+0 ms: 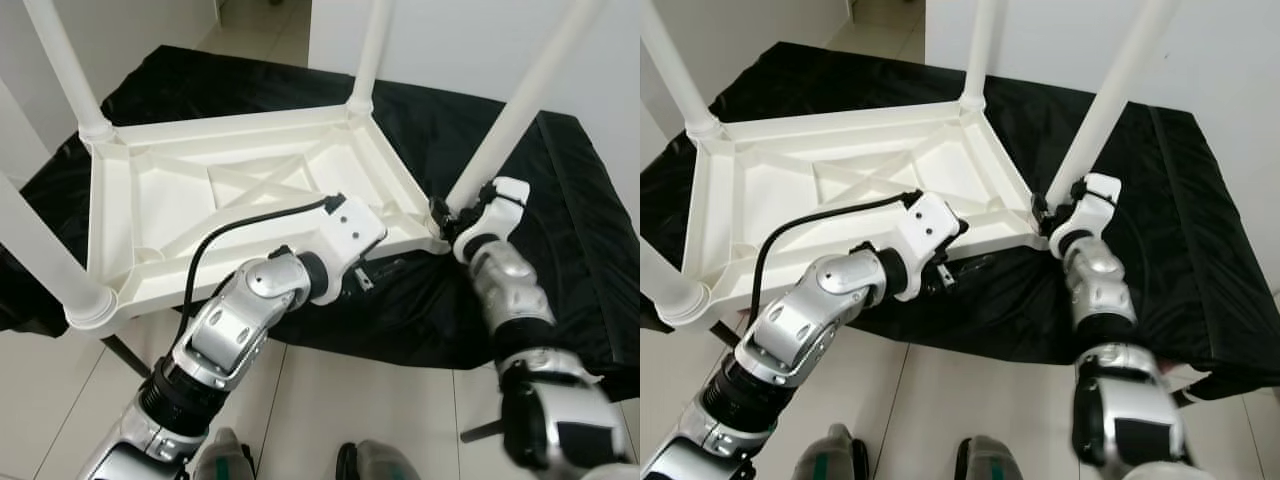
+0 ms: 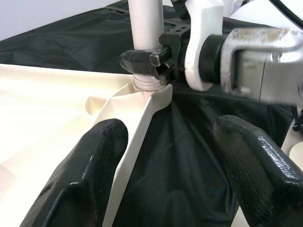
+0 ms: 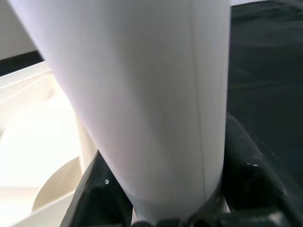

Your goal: Building children table

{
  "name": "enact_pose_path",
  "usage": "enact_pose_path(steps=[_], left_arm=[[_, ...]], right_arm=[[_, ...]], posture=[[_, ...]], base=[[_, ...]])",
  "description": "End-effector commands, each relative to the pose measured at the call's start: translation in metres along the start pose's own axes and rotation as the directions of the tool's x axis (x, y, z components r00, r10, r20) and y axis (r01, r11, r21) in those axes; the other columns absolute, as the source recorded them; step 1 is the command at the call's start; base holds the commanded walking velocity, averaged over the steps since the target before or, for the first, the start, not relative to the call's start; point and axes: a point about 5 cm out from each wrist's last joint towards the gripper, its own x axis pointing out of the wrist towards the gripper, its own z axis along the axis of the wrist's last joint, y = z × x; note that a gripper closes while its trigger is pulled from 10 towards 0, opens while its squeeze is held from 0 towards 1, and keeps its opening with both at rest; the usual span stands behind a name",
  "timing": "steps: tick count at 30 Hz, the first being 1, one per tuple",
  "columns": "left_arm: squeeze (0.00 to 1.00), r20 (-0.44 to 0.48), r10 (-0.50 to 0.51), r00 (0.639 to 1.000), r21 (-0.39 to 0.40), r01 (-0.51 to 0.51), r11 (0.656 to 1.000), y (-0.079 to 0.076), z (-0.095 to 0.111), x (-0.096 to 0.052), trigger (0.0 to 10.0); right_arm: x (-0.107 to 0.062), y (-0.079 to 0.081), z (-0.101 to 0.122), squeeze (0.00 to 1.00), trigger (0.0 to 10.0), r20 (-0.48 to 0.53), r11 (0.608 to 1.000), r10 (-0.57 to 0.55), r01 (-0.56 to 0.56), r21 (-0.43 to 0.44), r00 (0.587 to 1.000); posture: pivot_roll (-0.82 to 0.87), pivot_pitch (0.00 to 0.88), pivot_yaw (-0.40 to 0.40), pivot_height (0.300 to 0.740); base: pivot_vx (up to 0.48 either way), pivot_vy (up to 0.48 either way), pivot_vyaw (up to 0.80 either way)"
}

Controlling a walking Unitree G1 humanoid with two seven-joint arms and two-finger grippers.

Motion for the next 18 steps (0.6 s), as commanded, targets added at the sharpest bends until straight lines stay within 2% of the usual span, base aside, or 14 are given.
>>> enact_pose_path(steps=[1,2,3,4,5,7,8,17,18], left_arm=[[0.0,-0.007,-0.028,1.0,-0.007,0.028,1.0,-0.004,-0.001,0.002,10.0],[0.0,-0.007,-0.028,1.0,-0.007,0.028,1.0,-0.004,-0.001,0.002,10.0],[0.0,-0.006,-0.026,1.0,-0.009,0.026,1.0,-0.005,-0.001,0.002,10.0],[0.0,-0.006,-0.026,1.0,-0.009,0.026,1.0,-0.005,-0.001,0.002,10.0],[0.0,-0.006,-0.023,1.0,-0.011,0.022,1.0,-0.005,-0.001,0.002,10.0],[0.0,-0.006,-0.021,1.0,-0.012,0.021,1.0,-0.005,-0.002,0.002,10.0],[0.0,-0.006,-0.021,1.0,-0.013,0.02,1.0,-0.006,-0.002,0.002,10.0],[0.0,-0.009,-0.013,1.0,-0.015,0.013,1.0,-0.005,-0.003,0.001,10.0],[0.0,-0.01,-0.012,1.0,-0.015,0.011,1.0,-0.005,-0.003,0.001,10.0]], right_arm=[[-0.005,-0.015,-0.011,0.0,0.0,-0.051,0.994,-0.107,0.107,-0.017,0.993],[-0.006,-0.012,-0.013,0.0,0.0,-0.054,0.994,-0.111,0.111,-0.006,0.992],[-0.015,-0.005,-0.016,0.0,0.0,-0.052,0.977,-0.215,0.215,-0.008,0.975],[-0.015,-0.005,-0.016,0.0,0.0,-0.052,0.977,-0.215,0.215,-0.008,0.975],[-0.02,0.006,-0.016,0.0,0.0,-0.044,0.967,-0.252,0.253,0.017,0.967],[-0.02,0.009,-0.014,0.0,0.0,-0.035,0.966,-0.255,0.256,0.028,0.966],[-0.019,0.018,-0.013,0.0,0.0,-0.037,0.976,-0.211,0.212,0.041,0.977],[-0.02,0.007,-0.01,0.0,0.2,-0.038,0.969,-0.245,0.245,-0.014,0.969],[-0.02,0.004,-0.009,0.0,10.0,-0.039,0.969,-0.248,0.248,-0.016,0.968]], posture=[[-0.06,0.008,-0.051,0.74],[-0.06,0.008,-0.051,0.74],[-0.05,0.01,-0.058,0.74],[-0.05,0.01,-0.058,0.74],[-0.05,0.01,-0.059,0.74],[-0.05,0.009,-0.06,0.74],[-0.05,0.009,-0.06,0.74],[-0.04,0.009,-0.073,0.74],[-0.04,0.007,-0.072,0.74]], base=[[0.0,0.0,0.0],[0.0,0.0,0.0],[0.0,0.0,0.0],[0.0,0.0,0.0],[0.0,0.0,0.0],[0.0,0.0,0.0],[0.0,0.0,0.0],[0.0,0.0,0.0],[0.0,0.0,0.0]])
